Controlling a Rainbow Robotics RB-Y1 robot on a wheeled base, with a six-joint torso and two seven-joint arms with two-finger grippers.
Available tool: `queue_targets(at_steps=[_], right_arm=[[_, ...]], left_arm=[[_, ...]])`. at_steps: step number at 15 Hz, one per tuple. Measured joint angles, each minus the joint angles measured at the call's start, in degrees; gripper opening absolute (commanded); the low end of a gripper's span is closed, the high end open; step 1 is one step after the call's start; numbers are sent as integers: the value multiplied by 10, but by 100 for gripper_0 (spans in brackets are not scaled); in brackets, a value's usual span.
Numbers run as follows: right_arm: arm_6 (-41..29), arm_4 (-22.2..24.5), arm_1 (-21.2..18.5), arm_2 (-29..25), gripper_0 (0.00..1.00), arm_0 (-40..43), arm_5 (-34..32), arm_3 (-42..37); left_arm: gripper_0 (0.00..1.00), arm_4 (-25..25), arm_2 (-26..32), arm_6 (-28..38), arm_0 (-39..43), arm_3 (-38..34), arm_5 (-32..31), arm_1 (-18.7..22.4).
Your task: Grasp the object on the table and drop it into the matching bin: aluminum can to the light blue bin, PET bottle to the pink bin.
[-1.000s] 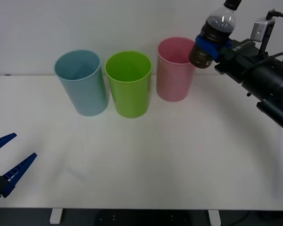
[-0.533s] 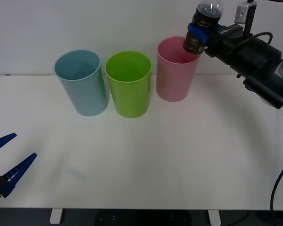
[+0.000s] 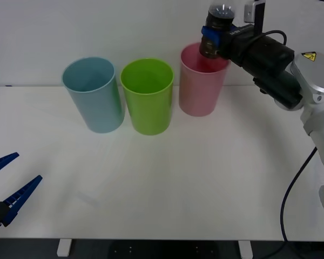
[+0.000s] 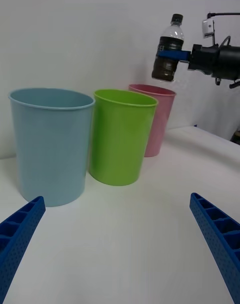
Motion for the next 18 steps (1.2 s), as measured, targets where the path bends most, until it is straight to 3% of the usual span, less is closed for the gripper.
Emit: queue_targets(at_steps=[6, 7, 8, 9, 10, 18], right_arm=[[31, 7, 26, 10, 6, -11, 61, 13], [35, 7, 27, 10, 25, -11, 61, 12], [38, 7, 27, 10, 69, -11, 61, 12], [41, 7, 27, 10, 93, -11, 61, 12], [44, 7, 27, 10, 100, -11, 61, 12], [63, 2, 26, 8, 100, -10, 56, 12]], left_arm=[[100, 0, 0, 0, 0, 0, 0, 0], [100, 0, 0, 0, 0, 0, 0, 0], [100, 0, 0, 0, 0, 0, 0, 0], [100, 0, 0, 0, 0, 0, 0, 0], [100, 0, 0, 0, 0, 0, 0, 0], [100, 0, 0, 0, 0, 0, 0, 0]])
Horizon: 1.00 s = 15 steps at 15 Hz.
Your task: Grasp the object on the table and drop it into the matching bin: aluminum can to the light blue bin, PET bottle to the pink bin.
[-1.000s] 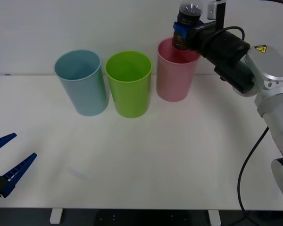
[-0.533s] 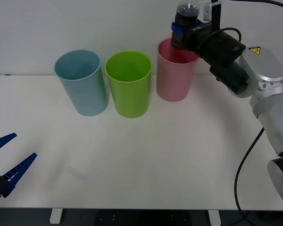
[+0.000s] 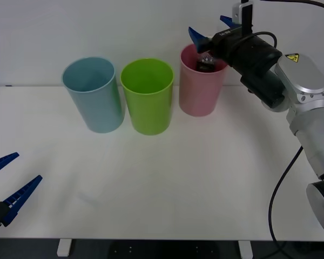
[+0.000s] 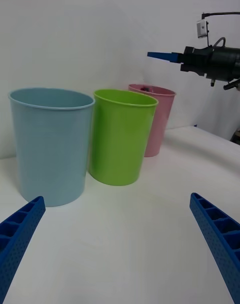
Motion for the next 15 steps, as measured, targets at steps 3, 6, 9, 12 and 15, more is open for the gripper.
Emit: queue_targets(at_steps=[3, 6, 9, 12, 15], right_arm=[[5, -7, 0, -9, 100, 19, -10, -23], [1, -10, -11, -13, 100, 64, -17, -82], [1, -27, -33, -14, 100, 112, -27, -145], [5, -55, -59, -14, 100, 163, -41, -201], [13, -88, -87, -14, 100, 213, -55, -246]], left_arm=[[100, 0, 0, 0, 0, 0, 0, 0], [100, 0, 0, 0, 0, 0, 0, 0], [100, 0, 0, 0, 0, 0, 0, 0], [100, 0, 0, 0, 0, 0, 0, 0], [100, 0, 0, 0, 0, 0, 0, 0]])
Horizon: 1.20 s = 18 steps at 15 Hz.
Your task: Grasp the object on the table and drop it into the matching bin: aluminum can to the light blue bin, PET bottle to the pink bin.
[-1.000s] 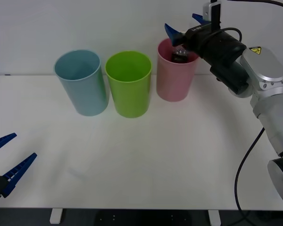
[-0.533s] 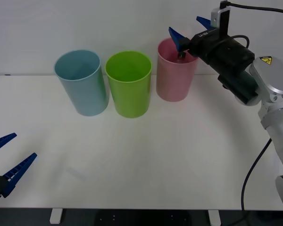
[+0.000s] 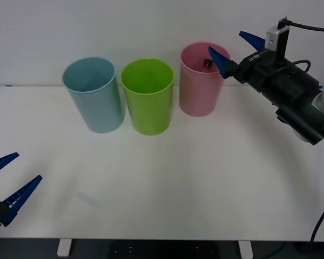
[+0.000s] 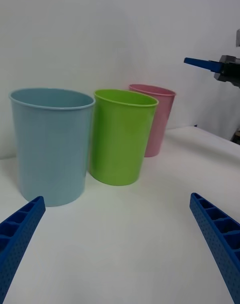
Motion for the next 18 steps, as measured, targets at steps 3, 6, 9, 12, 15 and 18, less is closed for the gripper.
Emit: queue_targets(at_steps=[3, 6, 9, 12, 15, 18], right_arm=[[13, -34, -31, -6, 100, 54, -17, -42], [31, -44, -43, -44, 100, 101, -87, -54], [58, -44, -44, -84, 100, 142, -151, -54], [123, -56, -49, -101, 100, 183, -174, -54], [164, -63, -50, -112, 100, 223, -190, -54], [175, -64, -50, -127, 100, 266, -204, -64]], left_arm=[[100, 0, 0, 0, 0, 0, 0, 0], [100, 0, 0, 0, 0, 0, 0, 0], [100, 0, 0, 0, 0, 0, 0, 0], [100, 0, 0, 0, 0, 0, 0, 0], [100, 0, 0, 0, 0, 0, 0, 0], [100, 0, 0, 0, 0, 0, 0, 0]])
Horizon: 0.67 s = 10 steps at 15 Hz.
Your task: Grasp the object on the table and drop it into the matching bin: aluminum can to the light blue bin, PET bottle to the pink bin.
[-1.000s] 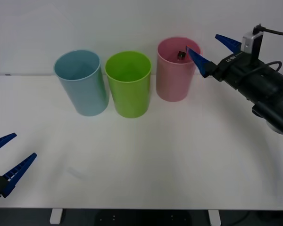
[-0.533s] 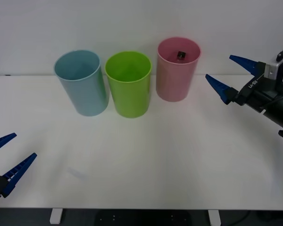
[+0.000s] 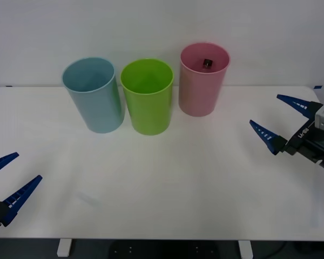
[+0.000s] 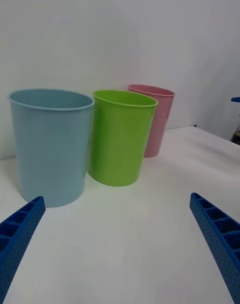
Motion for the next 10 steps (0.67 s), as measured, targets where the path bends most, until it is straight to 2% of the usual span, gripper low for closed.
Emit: queue_targets(at_steps=[5, 10], right_arm=[[3, -6, 1, -26, 100, 61, -28, -10], [3, -36, 4, -43, 100, 111, -60, -10]], left_arm=[[100, 0, 0, 0, 0, 0, 0, 0], [100, 0, 0, 0, 0, 0, 0, 0]])
